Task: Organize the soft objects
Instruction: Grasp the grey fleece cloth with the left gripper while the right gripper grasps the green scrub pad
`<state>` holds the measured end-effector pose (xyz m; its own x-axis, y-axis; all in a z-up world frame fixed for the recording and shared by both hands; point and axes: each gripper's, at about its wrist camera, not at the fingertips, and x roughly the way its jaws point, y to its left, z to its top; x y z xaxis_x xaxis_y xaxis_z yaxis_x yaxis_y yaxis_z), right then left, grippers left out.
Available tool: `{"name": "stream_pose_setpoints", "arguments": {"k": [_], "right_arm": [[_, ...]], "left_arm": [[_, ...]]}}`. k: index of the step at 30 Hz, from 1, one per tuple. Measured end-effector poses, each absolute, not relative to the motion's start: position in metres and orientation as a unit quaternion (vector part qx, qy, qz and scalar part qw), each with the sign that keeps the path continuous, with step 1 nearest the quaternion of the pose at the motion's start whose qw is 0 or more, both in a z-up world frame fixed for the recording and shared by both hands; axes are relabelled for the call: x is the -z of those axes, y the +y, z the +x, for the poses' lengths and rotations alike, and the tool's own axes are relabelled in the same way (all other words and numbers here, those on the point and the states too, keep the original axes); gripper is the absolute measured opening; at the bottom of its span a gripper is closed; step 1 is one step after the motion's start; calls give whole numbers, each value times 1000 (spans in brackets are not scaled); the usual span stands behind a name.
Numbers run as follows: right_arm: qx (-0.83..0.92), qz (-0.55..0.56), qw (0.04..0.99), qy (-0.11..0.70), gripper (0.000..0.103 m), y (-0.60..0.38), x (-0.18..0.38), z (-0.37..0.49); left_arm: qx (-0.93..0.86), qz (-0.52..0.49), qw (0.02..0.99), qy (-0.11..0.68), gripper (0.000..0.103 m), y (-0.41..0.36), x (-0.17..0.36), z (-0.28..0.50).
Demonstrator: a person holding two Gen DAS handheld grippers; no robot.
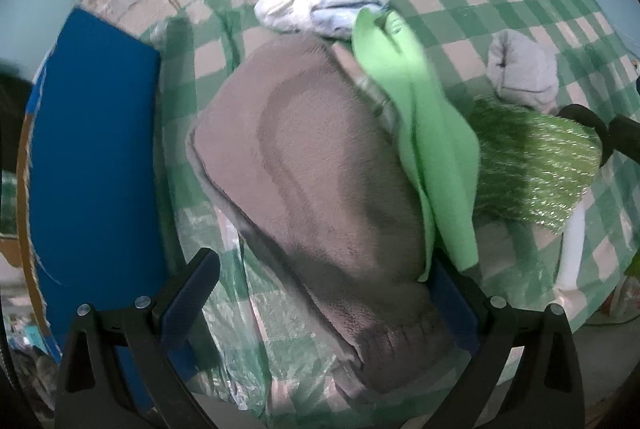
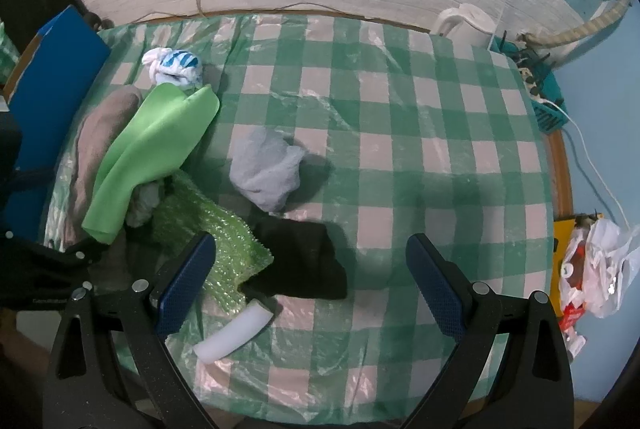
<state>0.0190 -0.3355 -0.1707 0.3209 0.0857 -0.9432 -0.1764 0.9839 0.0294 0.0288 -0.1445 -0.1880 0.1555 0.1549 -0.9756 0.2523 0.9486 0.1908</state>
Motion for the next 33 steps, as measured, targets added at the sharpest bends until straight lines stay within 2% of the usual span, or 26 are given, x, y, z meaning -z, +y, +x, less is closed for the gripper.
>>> {"name": "stream_pose_setpoints", "arguments": {"k": [8, 19, 29, 33], "right_arm": [[-107, -62, 810, 573, 96, -318, 173, 18], [-157, -107, 804, 563, 96, -279, 177, 12], [-190, -169, 782, 569, 96, -248, 203, 8], [-198, -190, 770, 576, 89, -241, 216, 9]], "left_arm": [[33, 139, 730, 668, 103, -115, 195, 26], [63, 136, 740, 656, 102, -97, 189, 12], [92, 110, 738, 659, 102, -87, 184, -5], [85, 121, 735, 662, 102, -92, 196, 1]]}}
